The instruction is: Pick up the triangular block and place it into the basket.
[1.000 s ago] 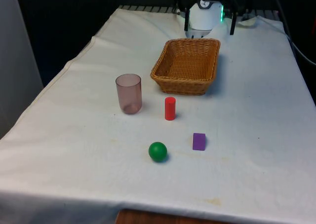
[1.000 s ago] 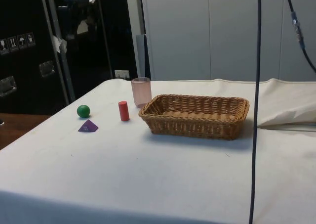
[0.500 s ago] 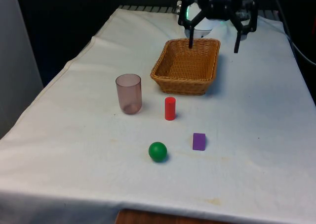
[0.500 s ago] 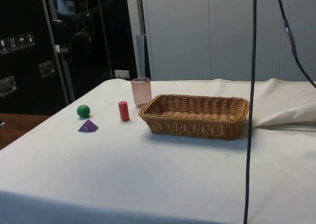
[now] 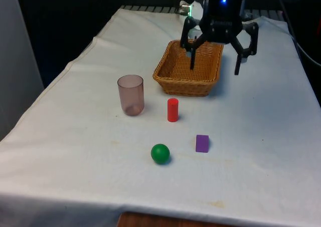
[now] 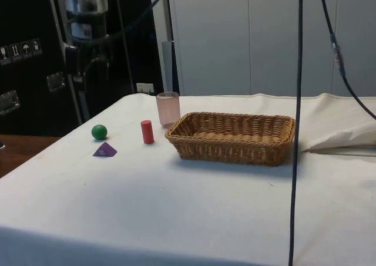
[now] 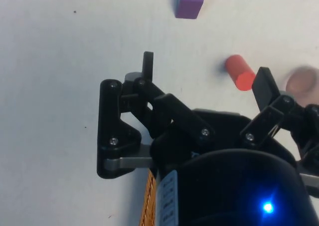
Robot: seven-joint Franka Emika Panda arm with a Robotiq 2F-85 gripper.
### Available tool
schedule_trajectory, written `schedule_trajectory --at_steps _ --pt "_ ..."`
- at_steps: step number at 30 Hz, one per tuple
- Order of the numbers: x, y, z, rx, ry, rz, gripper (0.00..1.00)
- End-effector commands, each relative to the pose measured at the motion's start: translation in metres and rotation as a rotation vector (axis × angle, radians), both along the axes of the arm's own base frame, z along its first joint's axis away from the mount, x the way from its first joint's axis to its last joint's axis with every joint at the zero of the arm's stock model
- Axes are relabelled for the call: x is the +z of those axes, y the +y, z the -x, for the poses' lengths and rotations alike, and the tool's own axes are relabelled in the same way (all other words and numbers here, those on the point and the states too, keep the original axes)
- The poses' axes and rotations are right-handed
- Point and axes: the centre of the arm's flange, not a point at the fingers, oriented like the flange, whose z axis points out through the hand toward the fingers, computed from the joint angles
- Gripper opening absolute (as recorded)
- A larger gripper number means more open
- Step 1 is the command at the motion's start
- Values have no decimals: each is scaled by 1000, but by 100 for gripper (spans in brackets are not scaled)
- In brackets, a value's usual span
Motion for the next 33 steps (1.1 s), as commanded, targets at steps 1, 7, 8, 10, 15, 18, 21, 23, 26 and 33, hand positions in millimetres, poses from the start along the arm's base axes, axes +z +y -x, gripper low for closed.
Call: schedule_trajectory --at_steps 1,7,8,10,15,18,21,23,26,33 --pt "-3 0 0 0 -2 -6 100" --pt "-23 1 -1 10 7 -14 100" --pt "-18 -1 0 4 15 0 100" --pt "-28 1 -2 15 7 -17 100" --pt "-43 0 -4 43 5 -25 100" --pt "-47 0 -5 55 6 -25 100" --pt "-50 -1 -5 75 6 -26 100" --pt "-54 -1 -5 92 8 -32 100" --pt "-55 -3 -4 94 18 -21 100" --pt "-76 -5 -10 113 11 -40 100"
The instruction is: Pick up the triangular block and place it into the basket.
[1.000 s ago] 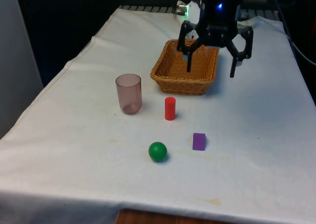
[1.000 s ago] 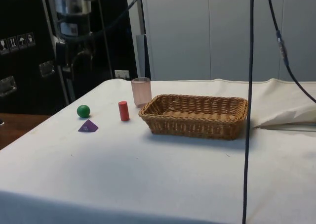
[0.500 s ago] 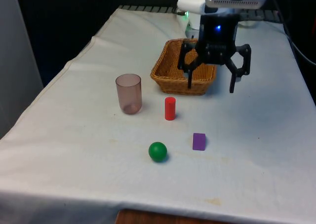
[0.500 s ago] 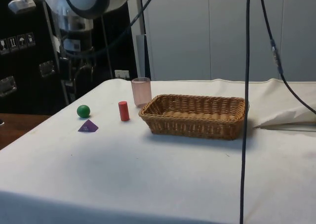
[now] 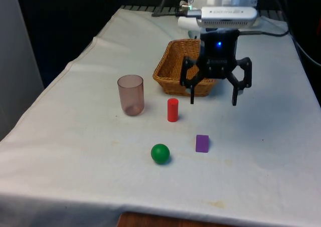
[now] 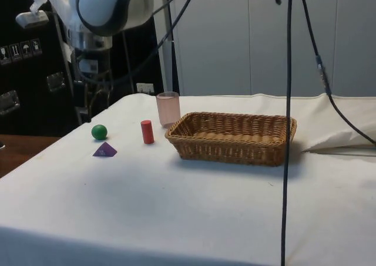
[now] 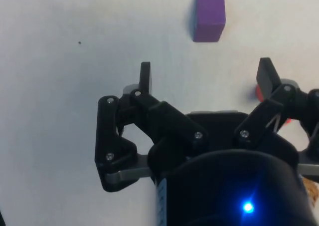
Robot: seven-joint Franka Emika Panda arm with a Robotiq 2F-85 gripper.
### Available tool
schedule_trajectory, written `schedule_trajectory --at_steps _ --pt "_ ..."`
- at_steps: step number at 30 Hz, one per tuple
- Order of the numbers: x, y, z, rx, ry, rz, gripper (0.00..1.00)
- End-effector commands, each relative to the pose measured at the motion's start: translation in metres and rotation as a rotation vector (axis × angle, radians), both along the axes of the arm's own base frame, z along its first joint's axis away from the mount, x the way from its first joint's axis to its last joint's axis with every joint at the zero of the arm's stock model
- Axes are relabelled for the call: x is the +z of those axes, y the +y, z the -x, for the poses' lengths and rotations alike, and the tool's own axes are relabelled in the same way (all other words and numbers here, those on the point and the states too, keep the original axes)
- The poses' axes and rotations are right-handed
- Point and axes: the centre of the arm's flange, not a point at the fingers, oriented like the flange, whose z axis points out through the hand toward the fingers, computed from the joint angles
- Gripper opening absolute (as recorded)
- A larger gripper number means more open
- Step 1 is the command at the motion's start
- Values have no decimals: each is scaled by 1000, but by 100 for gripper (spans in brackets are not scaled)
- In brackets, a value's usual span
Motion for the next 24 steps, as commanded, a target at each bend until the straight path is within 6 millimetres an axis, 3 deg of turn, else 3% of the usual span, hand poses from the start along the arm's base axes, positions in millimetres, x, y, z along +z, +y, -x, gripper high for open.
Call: schedule_trajectory --at_steps 1,24 --pt "-4 0 -3 3 -1 -12 100" --pt "-69 -10 -8 44 1 -43 100"
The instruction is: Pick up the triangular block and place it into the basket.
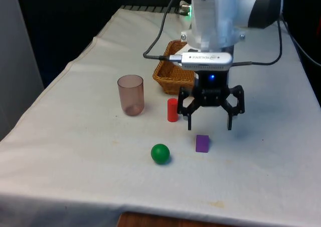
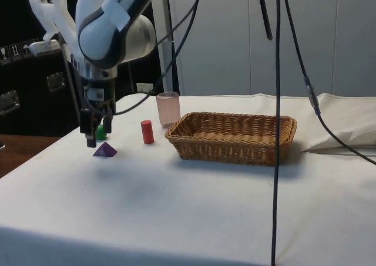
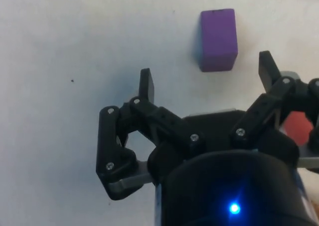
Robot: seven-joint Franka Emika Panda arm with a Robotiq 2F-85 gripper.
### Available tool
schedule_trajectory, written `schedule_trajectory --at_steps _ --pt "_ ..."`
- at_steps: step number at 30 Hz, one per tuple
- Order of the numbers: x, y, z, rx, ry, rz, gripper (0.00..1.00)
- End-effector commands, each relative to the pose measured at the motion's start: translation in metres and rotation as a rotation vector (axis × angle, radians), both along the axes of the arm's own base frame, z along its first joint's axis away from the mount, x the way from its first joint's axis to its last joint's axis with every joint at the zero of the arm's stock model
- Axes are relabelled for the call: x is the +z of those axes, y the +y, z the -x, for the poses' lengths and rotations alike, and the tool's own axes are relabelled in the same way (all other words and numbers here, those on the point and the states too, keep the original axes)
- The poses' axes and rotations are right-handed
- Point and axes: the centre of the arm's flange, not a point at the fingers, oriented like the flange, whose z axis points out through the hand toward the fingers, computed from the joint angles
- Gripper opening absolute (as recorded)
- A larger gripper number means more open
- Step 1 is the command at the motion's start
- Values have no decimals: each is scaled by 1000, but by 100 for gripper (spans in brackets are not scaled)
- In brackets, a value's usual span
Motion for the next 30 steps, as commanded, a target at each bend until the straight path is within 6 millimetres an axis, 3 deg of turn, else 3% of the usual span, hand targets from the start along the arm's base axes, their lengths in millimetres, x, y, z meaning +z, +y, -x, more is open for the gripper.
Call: schedule_trajectory --at_steps 1,17,22,23,30 --pt "-4 -2 -2 8 -8 -11 100" --pt "-27 -19 -3 59 -2 -14 99" --pt "-27 -20 -3 60 3 -2 75" --pt "-29 -20 -4 65 -1 -13 75" --pt "-29 -21 -5 68 -2 -13 34"
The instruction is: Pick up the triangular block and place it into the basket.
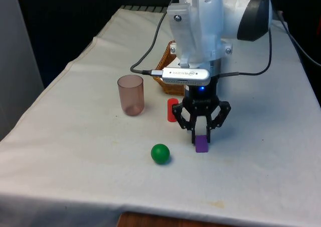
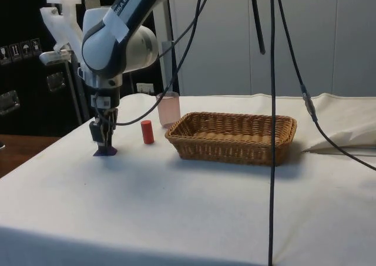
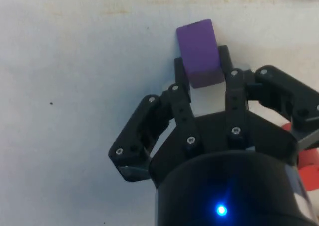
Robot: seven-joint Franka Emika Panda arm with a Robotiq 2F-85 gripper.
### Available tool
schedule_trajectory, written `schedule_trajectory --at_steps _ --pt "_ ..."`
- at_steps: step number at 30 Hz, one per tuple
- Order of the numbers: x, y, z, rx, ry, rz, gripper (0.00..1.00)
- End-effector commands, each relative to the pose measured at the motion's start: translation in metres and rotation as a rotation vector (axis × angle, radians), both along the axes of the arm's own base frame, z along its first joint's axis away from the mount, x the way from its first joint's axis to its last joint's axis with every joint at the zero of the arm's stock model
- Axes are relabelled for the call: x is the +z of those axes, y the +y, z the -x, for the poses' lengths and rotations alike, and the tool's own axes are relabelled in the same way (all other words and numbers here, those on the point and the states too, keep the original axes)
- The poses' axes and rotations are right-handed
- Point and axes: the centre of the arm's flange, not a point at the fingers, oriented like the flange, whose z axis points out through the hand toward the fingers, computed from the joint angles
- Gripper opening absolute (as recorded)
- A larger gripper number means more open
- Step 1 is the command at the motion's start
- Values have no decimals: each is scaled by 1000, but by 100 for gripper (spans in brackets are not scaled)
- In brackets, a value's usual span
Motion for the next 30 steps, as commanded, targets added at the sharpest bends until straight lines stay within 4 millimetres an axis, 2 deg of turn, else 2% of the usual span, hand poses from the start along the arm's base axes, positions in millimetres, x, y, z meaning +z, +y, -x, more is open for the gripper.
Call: schedule_trajectory --at_steps 1,4,10,11,13,20,21,23,28,29,30 --pt "-2 0 -1 3 -4 -12 33" --pt "-2 0 -2 4 -5 -11 33" --pt "24 -1 -2 2 -1 -12 33" --pt "17 0 -4 2 -6 -8 33" --pt "31 0 -2 2 1 -14 33" --pt "54 -1 0 2 8 -22 33" --pt "49 -1 -2 2 4 -25 33" --pt "64 -1 2 2 13 -26 33" --pt "84 -1 13 5 25 -34 33" --pt "76 -2 7 5 21 -38 33" --pt "84 -1 13 5 25 -34 33"
